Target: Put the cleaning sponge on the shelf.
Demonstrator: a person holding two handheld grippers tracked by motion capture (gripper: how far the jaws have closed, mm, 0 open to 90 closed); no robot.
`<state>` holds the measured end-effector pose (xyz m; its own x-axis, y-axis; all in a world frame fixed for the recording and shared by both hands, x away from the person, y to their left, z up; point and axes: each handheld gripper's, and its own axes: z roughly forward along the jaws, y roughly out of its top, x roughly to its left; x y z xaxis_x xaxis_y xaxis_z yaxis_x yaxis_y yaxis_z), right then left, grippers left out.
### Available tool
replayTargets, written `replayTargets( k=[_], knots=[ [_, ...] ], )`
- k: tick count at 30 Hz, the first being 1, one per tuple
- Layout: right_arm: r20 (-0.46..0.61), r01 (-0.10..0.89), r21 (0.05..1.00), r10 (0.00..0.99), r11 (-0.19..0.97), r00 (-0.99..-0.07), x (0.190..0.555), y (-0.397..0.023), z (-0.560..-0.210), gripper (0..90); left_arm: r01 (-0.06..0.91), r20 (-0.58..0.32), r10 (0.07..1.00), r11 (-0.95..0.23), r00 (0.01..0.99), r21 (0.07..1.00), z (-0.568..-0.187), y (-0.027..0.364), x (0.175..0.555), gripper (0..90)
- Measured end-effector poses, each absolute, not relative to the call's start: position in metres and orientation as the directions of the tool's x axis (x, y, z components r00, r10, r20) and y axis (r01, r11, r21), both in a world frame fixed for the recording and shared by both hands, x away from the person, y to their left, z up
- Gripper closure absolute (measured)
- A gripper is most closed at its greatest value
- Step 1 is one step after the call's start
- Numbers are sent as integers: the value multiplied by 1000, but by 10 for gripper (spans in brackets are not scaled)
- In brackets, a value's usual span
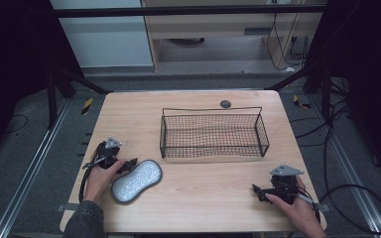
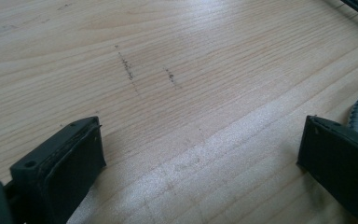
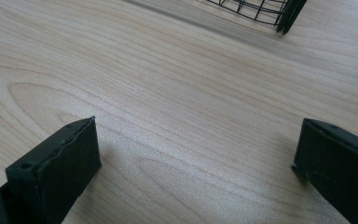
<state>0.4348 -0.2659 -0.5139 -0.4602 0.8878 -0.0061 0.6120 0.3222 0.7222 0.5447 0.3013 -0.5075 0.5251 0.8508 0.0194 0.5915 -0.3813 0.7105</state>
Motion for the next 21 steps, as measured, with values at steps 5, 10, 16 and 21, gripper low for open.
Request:
replayTargets(
  k=[5,10,16,21],
  knots=[
    [-6,612,722,888,322,-460,435,-266,-514,3,602,108,868,-420,484,679,-491,299,538,37],
    [-7,613,723,890,319,-455,434,-266,-514,3,560,165,858,-451,486,696,-469,296,517,24],
    [-9,613,723,891,320,-455,434,-266,-514,3,542,126,852,-429,508,723,-453,289,510,50],
    [-7,613,723,890,319,-455,434,-266,-514,3,513,137,818,-470,559,718,-435,270,506,48]
  ],
)
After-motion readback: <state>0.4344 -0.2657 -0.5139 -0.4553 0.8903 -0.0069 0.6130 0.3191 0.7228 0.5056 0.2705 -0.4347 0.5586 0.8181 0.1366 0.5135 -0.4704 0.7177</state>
